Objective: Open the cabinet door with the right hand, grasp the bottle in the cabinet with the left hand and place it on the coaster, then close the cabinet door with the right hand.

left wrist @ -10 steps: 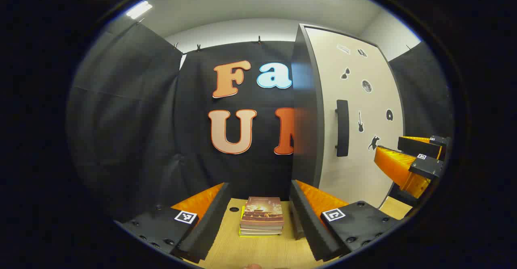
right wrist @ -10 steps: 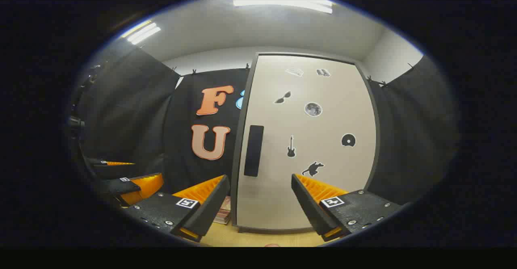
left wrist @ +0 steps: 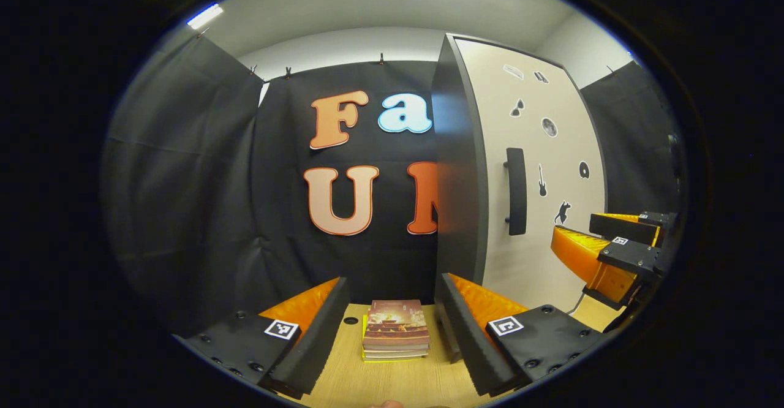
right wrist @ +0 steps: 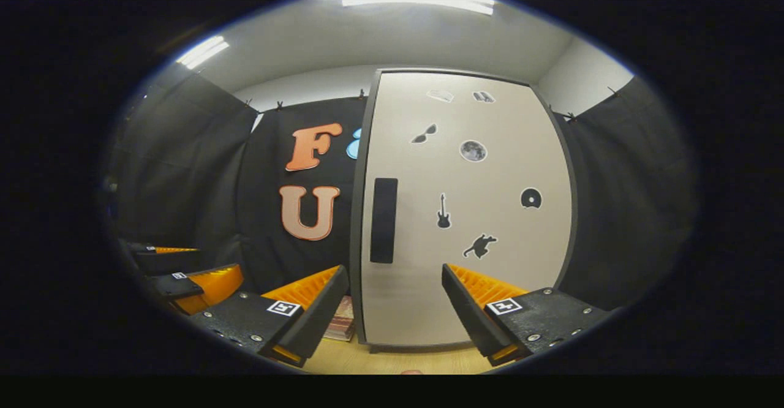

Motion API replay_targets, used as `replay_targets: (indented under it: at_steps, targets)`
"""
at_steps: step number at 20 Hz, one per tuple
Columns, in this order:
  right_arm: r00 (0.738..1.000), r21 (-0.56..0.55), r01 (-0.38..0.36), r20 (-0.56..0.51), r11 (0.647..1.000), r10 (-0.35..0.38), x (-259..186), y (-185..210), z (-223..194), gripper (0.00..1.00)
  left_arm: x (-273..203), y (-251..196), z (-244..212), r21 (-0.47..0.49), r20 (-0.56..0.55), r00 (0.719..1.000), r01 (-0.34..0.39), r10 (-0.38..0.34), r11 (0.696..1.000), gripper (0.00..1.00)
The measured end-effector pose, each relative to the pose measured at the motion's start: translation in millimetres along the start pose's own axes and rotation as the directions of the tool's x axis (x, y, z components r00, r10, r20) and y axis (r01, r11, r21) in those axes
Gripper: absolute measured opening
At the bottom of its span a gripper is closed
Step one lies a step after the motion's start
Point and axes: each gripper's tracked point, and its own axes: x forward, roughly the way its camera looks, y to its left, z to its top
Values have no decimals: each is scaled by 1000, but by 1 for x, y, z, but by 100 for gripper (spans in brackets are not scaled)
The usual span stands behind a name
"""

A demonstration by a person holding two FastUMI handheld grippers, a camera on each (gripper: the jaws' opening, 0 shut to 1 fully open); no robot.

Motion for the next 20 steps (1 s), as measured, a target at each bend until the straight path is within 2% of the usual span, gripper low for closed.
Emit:
replay_targets:
  at_steps: [9,15,20]
  targets:
    - [1000,-9,11,-24,1000,-12,25,0,-8,95,17,-6,-8,-3,-8,1000,18,-18,1000,97]
    - [1000,-42,5,7,999,-5,46,6,9,96,11,4,-14,-38,-26,1000,-11,10,999,97]
    - [999,-17,17,36,1000,-16,77,8,22,92,4,23,-18,-44,-32,998,-58,57,997,97]
